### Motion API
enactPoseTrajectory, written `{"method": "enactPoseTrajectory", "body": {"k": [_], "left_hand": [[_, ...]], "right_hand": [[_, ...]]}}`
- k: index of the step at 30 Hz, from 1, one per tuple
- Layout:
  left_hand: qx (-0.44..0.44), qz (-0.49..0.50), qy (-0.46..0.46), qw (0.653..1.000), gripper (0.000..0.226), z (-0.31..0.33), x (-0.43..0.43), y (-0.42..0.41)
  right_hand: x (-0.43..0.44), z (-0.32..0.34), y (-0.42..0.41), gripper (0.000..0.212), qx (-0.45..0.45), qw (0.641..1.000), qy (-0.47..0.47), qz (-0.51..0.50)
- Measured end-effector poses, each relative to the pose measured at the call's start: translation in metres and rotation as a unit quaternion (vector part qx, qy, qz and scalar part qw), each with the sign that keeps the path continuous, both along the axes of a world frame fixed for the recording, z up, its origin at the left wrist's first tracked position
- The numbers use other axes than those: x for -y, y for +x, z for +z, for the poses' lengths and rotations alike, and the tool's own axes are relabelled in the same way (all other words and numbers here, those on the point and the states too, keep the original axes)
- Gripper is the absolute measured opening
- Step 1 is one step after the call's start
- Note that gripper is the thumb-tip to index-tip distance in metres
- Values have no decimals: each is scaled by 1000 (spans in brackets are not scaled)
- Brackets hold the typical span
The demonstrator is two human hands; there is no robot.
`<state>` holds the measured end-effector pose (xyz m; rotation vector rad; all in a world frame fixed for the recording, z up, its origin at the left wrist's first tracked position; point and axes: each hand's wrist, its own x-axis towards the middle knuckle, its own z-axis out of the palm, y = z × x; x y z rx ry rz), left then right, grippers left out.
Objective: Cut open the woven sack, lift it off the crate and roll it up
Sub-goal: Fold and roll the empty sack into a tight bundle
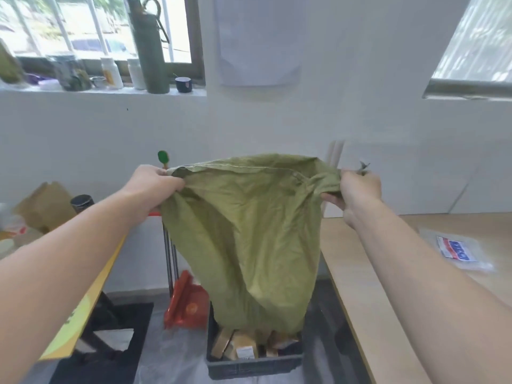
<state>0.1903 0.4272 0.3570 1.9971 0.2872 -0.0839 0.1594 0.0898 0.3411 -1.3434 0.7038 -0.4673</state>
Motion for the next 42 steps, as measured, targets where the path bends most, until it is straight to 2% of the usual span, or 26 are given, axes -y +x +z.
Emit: {"method": "enactPoseTrajectory", "body": {"k": [3,8,11,15,17,19,21,23,25,27,30,32,33,35,37,40,42], "left_hand": [[8,-64,-57,996,8,-2,3,-12],[-11,-157,-163,974,10,3,29,-41],[-8,-197,-200,960,24,11,44,-65],[-14,-215,-223,951,32,24,63,-103],[-28,-229,-252,940,40,31,69,-121],[-31,-277,-267,922,50,40,68,-142],[-5,-324,-252,912,46,45,67,-159],[46,-345,-226,910,39,46,64,-174],[73,-326,-200,921,48,46,65,-185],[89,-292,-181,935,49,50,68,-197],[113,-225,-182,950,44,59,72,-208],[102,-194,-211,953,40,69,68,-211],[94,-194,-226,950,40,76,65,-212],[85,-214,-255,939,42,90,58,-215],[79,-232,-269,931,45,100,50,-218],[80,-265,-265,924,45,109,44,-222],[80,-289,-263,917,42,113,41,-224]], "right_hand": [[-38,9,-25,23,55,995,53,60],[-90,20,-77,6,93,979,-50,174],[-100,27,-102,10,117,951,-106,267],[-105,37,-124,14,139,908,-105,382],[-104,42,-136,22,138,879,-97,446],[-97,47,-148,43,129,849,-75,508],[-85,52,-160,66,116,825,-56,550],[-73,58,-173,68,106,809,-52,575],[-64,63,-186,59,116,806,-97,572],[-58,68,-201,58,129,806,-179,550],[-49,73,-215,72,172,784,-400,442],[-42,72,-217,83,150,739,-573,320],[-38,73,-218,88,118,725,-622,272],[-33,73,-222,89,65,725,-642,239],[-30,74,-221,82,48,742,-621,248],[-35,78,-226,72,91,770,-558,294],[-44,79,-229,46,125,774,-536,312]]}}
